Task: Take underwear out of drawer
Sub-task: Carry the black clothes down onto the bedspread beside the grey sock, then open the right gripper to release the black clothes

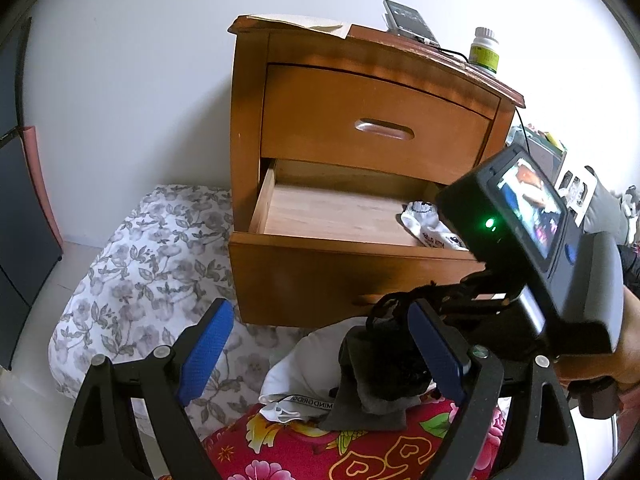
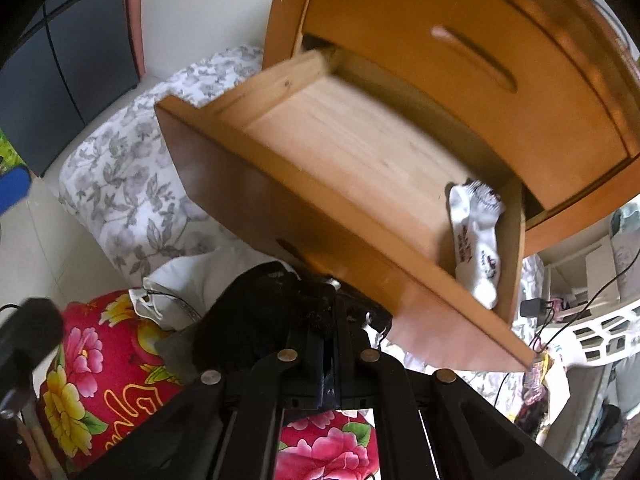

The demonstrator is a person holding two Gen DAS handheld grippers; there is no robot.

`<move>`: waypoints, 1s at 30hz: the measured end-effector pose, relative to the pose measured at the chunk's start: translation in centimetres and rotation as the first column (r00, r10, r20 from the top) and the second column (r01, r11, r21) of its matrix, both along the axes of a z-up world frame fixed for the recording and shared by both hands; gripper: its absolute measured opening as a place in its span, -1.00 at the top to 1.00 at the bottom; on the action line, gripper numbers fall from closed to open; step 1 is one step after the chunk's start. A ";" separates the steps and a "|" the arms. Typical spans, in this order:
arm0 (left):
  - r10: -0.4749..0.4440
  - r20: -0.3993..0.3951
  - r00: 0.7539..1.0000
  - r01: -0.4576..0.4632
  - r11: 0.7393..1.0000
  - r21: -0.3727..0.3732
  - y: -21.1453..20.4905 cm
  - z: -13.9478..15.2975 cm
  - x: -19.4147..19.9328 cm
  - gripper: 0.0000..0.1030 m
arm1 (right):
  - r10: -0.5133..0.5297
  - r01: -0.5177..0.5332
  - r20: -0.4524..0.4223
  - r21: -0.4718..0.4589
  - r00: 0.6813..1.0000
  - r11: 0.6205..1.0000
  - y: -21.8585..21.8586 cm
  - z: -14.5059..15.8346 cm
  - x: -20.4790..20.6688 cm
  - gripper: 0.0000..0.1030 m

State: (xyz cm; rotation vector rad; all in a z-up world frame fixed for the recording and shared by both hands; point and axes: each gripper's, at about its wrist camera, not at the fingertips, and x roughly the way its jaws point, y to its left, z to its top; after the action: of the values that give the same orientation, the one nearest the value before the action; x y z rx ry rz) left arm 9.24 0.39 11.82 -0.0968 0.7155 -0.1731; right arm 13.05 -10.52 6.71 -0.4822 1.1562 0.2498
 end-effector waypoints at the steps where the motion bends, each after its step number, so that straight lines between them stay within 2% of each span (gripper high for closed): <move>1: 0.000 -0.002 1.000 0.000 1.000 0.000 0.0 0.0 0.0 -0.74 | 0.000 0.000 -0.004 -0.001 1.000 1.000 0.0 -0.2 0.0 0.94; 7: 0.002 -0.013 1.000 -0.002 1.000 0.005 0.0 -0.4 0.2 -0.74 | -0.015 0.015 -0.004 0.008 1.000 1.000 -0.3 0.0 0.0 0.93; 10: 0.002 -0.015 1.000 -0.002 1.000 0.009 -0.1 -0.4 0.3 -0.74 | -0.017 0.018 -0.008 0.020 1.000 1.000 -0.6 0.4 -0.1 0.87; 15: -0.004 -0.015 1.000 0.004 1.000 0.018 -0.3 -0.4 0.2 -0.74 | -0.024 0.024 0.008 0.034 1.000 0.999 -0.9 1.2 -0.5 0.41; 17: -0.007 -0.014 1.000 0.007 1.000 0.021 -0.4 -0.4 0.1 -0.74 | -0.024 0.024 0.020 0.041 0.999 0.999 -0.9 1.6 -0.9 0.33; 21: -0.006 -0.015 1.000 0.006 1.000 0.027 -0.4 -0.4 0.0 -0.74 | -0.031 0.028 0.039 0.089 0.999 0.996 -1.3 2.1 -1.6 0.03; 27: -0.001 -0.019 1.000 0.001 0.999 0.038 -0.5 -0.4 0.0 -0.74 | -0.097 0.079 0.103 0.161 0.990 0.984 -2.5 3.3 -3.0 -0.14; 30: -0.001 -0.021 1.000 0.002 0.999 0.047 -0.7 -0.4 0.0 -0.74 | -0.161 0.129 0.134 0.217 0.978 0.967 -3.6 3.6 -3.7 -0.19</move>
State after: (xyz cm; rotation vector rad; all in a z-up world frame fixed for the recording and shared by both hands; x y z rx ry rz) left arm 9.24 -0.27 11.39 -0.0534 0.7403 -0.1568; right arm 9.35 -14.16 10.35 -0.2262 0.9991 0.2002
